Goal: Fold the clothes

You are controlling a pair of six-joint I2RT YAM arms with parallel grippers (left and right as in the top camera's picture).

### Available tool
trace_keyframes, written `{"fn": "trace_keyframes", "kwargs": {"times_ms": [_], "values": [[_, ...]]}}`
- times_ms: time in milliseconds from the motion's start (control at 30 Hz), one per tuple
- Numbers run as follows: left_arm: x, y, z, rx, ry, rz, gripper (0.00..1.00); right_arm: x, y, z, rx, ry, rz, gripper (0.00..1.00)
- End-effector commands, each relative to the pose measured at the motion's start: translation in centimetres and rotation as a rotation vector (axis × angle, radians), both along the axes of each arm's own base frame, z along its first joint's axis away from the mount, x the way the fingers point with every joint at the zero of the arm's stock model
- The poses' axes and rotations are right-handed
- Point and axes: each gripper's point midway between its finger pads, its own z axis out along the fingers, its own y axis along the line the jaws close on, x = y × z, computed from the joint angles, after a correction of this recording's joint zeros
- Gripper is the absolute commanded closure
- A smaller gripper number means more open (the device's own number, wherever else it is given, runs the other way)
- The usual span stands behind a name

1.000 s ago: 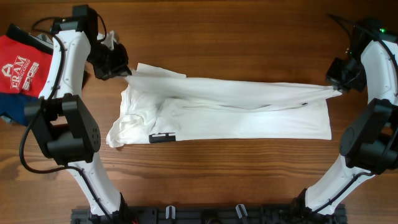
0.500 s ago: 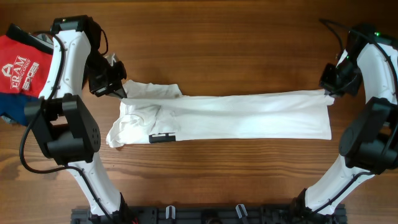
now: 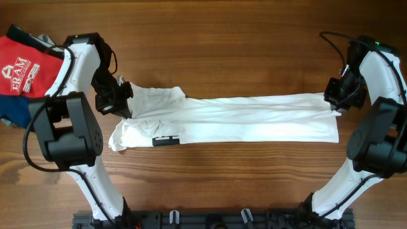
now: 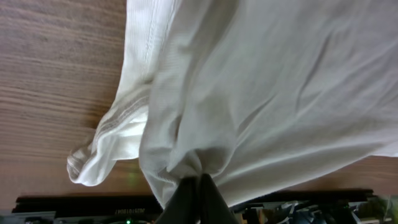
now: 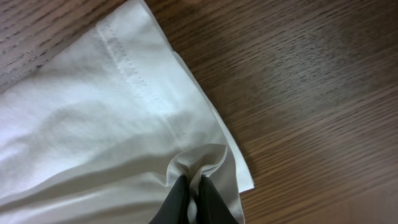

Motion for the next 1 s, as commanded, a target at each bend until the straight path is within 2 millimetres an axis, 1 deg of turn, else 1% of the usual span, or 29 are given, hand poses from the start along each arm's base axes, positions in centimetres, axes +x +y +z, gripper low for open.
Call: {"fn": "trace_keyframes", "kwargs": {"times_ms": [0,133,267,333,400,433,533,633,667,700,733,767,800,867,900,933,967], "values": [[-0.6,0.1,-0.1,0.012,0.003,-0.018,0.94,-0.5,-0.6,0.8,-0.052,0.007,0.0,0.93],[-0.9,0.3,-0.3,0.021,0.015,-0.023,0.92,-1.1,-0.6,0.6,-0.05,0.028,0.009,0.91],[-1.0,0.3,-0.2,0.021,0.018,-0.023,0.92,-2.1,-0.3,-0.5,-0.046,0.061,0.009,0.91],[-1.0,0.3,-0.2,0.022,0.018,-0.024,0.92,-2.4,-0.3,-0.7,-0.045,0.068,0.01,0.9],[-1.0,0.4,-0.3,0.025,0.018,-0.025,0.92,-2.7,-0.6,-0.6,-0.068,0.084,0.014,0.75],[-1.0,0.4,-0.3,0.025,0.018,-0.025,0.92,-3.0,-1.1,-0.5,-0.094,0.098,0.015,0.72],[-1.0,0.4,-0.3,0.025,0.018,-0.025,0.92,-3.2,-1.8,-0.4,-0.135,0.104,-0.011,0.71],[-1.0,0.3,-0.3,0.024,0.017,-0.026,0.93,-3.2,-1.7,-0.4,-0.128,0.101,-0.013,0.71],[-0.8,0.1,-0.2,0.005,0.003,-0.045,0.94,-2.9,-1.3,-0.6,-0.106,0.09,-0.016,0.71],[-0.4,-0.4,0.2,-0.032,-0.027,-0.055,0.96,-2.6,-0.6,-0.8,-0.06,0.072,-0.009,0.72],[0.4,-0.8,0.8,-0.06,-0.086,-0.054,0.96,-2.0,0.2,-1.0,-0.004,0.047,0.017,0.72],[1.2,-0.9,1.4,-0.065,-0.143,-0.055,0.96,-1.4,1.3,-1.2,0.069,0.017,0.053,0.72],[2.2,-0.9,2.6,-0.057,-0.221,-0.06,0.94,-0.5,3.0,-1.3,0.176,-0.032,0.108,0.71],[3.6,-0.8,4.7,-0.043,-0.35,-0.064,0.92,0.3,4.3,-1.3,0.255,-0.077,0.131,0.71],[4.4,-0.8,5.9,-0.037,-0.422,-0.068,0.91,0.4,4.4,-1.3,0.262,-0.084,0.129,0.7],[5.0,-0.9,6.4,-0.032,-0.463,-0.071,0.8,0.4,4.4,-1.3,0.261,-0.084,0.13,0.7],[5.5,-0.9,6.8,-0.027,-0.495,-0.064,0.75,0.5,4.5,-1.3,0.261,-0.086,0.131,0.7]]}}
